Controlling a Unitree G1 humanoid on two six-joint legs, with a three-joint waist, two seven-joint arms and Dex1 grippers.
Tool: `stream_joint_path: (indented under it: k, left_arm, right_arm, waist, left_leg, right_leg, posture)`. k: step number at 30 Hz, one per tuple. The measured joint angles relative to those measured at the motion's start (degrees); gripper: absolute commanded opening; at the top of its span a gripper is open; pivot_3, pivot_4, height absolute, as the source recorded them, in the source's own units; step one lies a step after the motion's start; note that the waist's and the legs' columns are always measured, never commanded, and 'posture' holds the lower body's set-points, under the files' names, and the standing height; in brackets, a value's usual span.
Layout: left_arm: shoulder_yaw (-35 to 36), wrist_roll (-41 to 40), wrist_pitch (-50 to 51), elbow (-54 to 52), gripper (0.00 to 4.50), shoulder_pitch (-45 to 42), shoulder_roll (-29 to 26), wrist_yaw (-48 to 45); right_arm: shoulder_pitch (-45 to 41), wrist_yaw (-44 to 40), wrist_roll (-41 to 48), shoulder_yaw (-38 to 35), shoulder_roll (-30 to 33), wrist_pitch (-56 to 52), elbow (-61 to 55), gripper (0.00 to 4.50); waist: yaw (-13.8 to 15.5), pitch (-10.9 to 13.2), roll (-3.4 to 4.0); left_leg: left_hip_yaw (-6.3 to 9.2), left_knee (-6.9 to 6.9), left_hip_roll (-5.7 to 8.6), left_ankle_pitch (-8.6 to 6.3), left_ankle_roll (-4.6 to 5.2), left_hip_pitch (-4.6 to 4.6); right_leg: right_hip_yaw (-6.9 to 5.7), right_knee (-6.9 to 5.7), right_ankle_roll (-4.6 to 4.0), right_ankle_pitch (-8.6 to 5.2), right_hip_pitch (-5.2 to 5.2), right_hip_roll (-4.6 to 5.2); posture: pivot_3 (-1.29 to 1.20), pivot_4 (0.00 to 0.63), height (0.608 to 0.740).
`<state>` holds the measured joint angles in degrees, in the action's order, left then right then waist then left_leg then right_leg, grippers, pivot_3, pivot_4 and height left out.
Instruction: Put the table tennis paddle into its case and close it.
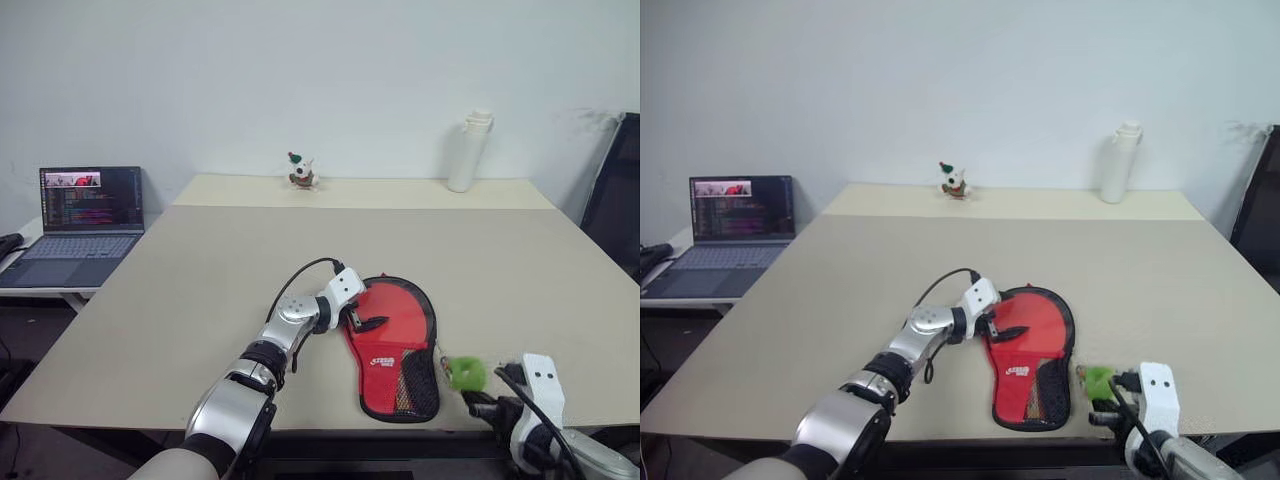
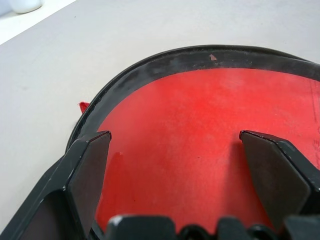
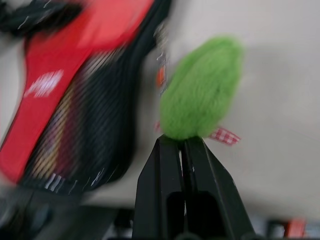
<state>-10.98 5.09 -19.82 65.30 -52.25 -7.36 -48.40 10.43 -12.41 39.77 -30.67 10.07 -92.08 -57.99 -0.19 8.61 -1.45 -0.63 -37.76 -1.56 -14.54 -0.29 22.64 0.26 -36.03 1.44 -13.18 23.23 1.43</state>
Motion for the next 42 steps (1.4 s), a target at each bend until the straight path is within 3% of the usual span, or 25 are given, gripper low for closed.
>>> stream_joint_path:
  k: [9,13,19,23,27,34,42]
  left_arm:
    - [0.0,0.5,-0.4,0.5,4.50,-0.2,0.5,0.2]
    - [0.0,0.7,-0.5,0.5,4.50,-0.2,0.7,0.2]
    - [0.0,0.8,-0.6,0.5,4.50,-0.5,1.0,-0.1]
    - [0.3,0.5,-0.6,0.5,4.50,-1.1,1.0,-3.2]
    - [0.7,-0.9,0.8,0.0,4.50,-2.2,1.0,-9.9]
    - [0.8,-2.9,5.6,-1.8,4.50,-2.5,0.8,-21.5]
    - [0.2,-2.9,7.0,-1.9,4.50,-3.6,1.1,-26.2]
  right_arm:
    - [6.4,-1.4,11.4,-3.3,6.7,1.9,-0.2,0.03]
    - [5.7,-3.2,15.0,-5.2,9.1,4.6,-0.2,0.92]
    - [2.0,-7.1,15.8,-2.9,20.3,13.0,0.9,3.07]
    - [2.0,-9.0,8.7,6.0,27.5,20.7,3.0,3.07]
    - [4.3,-11.5,1.9,12.1,31.8,28.5,5.3,3.07]
    - [6.4,-14.4,-3.9,15.5,33.8,35.8,8.8,3.07]
    - [9.3,-16.3,-9.3,18.9,35.9,39.0,11.6,3.07]
  waist:
    - [0.0,0.0,-0.02]
    - [0.1,0.0,-0.01]
    - [0.1,0.0,-0.03]
    - [0.2,0.0,-0.10]
    - [0.3,0.0,-0.13]
    - [0.4,0.2,-0.17]
    - [0.4,0.3,-0.23]
  left_leg:
    - [0.46,0.00,-0.01,-0.03,-0.04,0.06]
    - [0.59,0.00,0.00,-0.06,-0.10,0.12]
    - [0.58,0.03,0.07,-0.08,-0.13,0.22]
    - [0.48,0.42,0.18,-0.08,-0.13,0.25]
    - [0.37,0.88,0.69,-0.17,0.02,0.36]
    - [0.28,0.80,0.89,-0.57,0.50,0.44]
    - [0.29,0.75,0.88,-0.59,0.52,0.44]
  right_leg:
    - [-0.79,0.14,-0.10,-0.07,0.03,0.31]
    - [-0.95,0.30,-0.11,-0.08,0.01,0.41]
    - [-1.17,0.67,-0.09,-0.06,-0.04,0.60]
    - [-1.21,0.95,-0.05,-0.04,-0.07,0.63]
    - [-1.17,0.96,0.50,-0.23,-0.02,0.46]
    - [-1.02,0.96,0.87,-0.50,0.00,0.76]
    - [-1.03,0.94,0.88,-0.50,0.00,0.77]
  posture:
    - [0.00,0.150,0.740]
    - [0.00,0.150,0.740]
    - [0.00,0.150,0.740]
    - [0.00,0.150,0.740]
    - [0.00,0.150,0.740]
    - [0.00,0.150,0.740]
    - [0.00,0.150,0.740]
